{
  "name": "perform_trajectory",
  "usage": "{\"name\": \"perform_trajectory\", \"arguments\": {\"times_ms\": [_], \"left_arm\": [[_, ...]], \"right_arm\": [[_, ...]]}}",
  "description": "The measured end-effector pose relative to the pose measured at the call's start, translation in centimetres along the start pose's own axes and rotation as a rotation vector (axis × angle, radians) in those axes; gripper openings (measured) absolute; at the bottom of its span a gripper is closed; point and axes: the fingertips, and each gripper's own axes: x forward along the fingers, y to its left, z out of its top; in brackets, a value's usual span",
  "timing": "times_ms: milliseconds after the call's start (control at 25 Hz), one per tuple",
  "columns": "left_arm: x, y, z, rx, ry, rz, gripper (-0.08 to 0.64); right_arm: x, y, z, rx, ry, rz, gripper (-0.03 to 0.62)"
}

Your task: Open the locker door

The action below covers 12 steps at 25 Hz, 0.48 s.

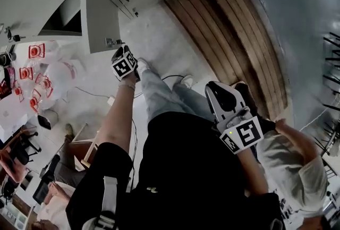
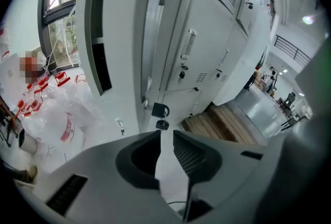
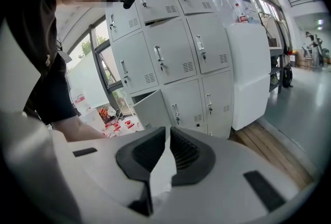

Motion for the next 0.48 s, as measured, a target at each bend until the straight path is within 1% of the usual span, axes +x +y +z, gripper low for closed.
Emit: {"name": "perform_trajectory", "arguments": {"times_ms": [120, 240, 360, 480], "left_arm": [[0.1, -1.2, -1.7, -0.020, 0.032, 0.007, 0.087], [0.1, -1.3, -2.7, -0.045, 0.055, 0.038, 0.087], [0.3, -1.5, -2.5, -0.050, 0.063, 0.072, 0.087], [0.8, -2.8, -1.3, -0.018, 0.053, 0.045, 0.087]], "right_arm": [[-1.2, -0.9, -0.3, -0.001, -0.006, -0.015, 0.045], [-2.2, -1.6, -0.5, 0.005, -0.013, -0.031, 0.046], [-2.8, -2.3, -0.6, 0.011, -0.020, -0.051, 0.044], [-3.1, -2.8, -0.4, 0.022, -0.030, -0.076, 0.044]]}}
